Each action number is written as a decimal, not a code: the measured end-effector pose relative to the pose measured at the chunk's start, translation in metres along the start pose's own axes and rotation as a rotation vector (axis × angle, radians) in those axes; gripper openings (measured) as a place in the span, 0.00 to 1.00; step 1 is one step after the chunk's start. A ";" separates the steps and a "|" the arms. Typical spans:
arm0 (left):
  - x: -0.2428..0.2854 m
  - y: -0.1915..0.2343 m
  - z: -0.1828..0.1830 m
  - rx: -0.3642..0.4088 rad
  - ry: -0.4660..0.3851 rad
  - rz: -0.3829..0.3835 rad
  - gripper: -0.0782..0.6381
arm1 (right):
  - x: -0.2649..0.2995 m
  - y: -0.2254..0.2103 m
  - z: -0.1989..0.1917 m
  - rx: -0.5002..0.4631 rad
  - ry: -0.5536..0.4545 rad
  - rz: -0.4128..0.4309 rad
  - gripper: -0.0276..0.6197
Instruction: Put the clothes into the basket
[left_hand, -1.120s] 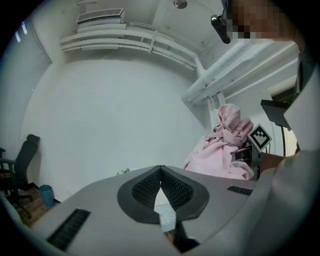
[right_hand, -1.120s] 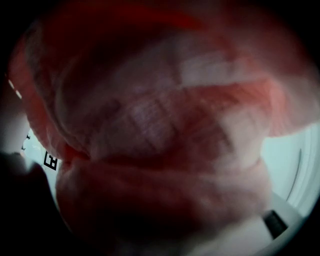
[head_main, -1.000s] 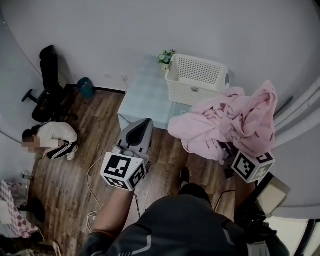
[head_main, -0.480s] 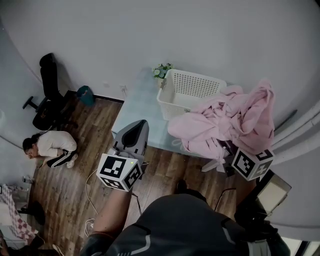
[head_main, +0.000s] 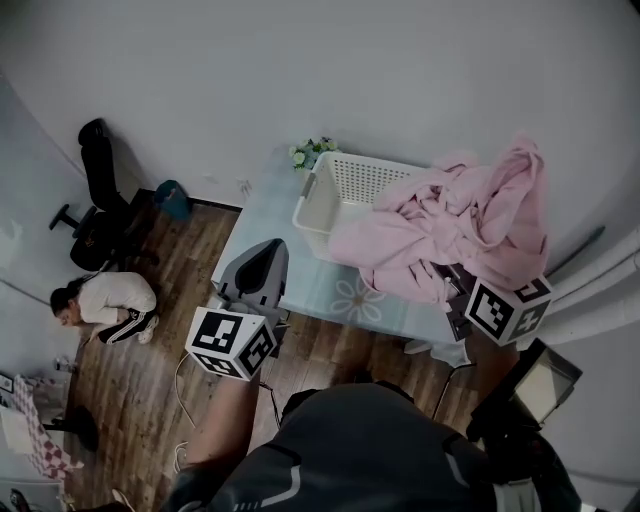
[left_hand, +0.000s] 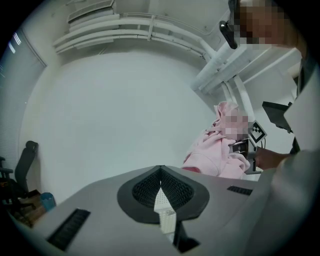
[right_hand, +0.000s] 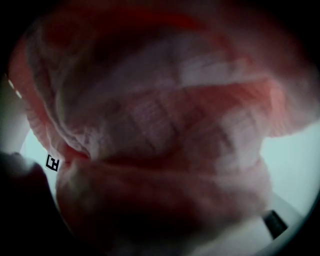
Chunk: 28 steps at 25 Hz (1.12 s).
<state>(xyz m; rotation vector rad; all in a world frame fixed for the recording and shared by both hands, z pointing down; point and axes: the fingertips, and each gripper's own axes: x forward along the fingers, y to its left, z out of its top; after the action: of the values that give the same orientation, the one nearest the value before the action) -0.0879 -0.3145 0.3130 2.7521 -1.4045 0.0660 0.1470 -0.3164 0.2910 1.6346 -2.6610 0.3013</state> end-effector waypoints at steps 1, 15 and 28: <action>-0.001 0.000 -0.001 -0.002 -0.002 0.001 0.12 | 0.000 -0.001 0.001 -0.002 -0.001 -0.003 0.53; 0.029 0.006 0.006 0.017 -0.030 -0.026 0.12 | 0.023 -0.014 0.006 -0.080 0.039 -0.008 0.53; 0.160 0.118 0.007 0.022 0.029 -0.045 0.12 | 0.211 -0.091 -0.026 -0.184 0.268 0.016 0.53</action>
<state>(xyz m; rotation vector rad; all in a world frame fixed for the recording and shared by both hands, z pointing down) -0.0897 -0.5135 0.3192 2.7873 -1.3422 0.1194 0.1283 -0.5381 0.3534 1.4114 -2.4244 0.2473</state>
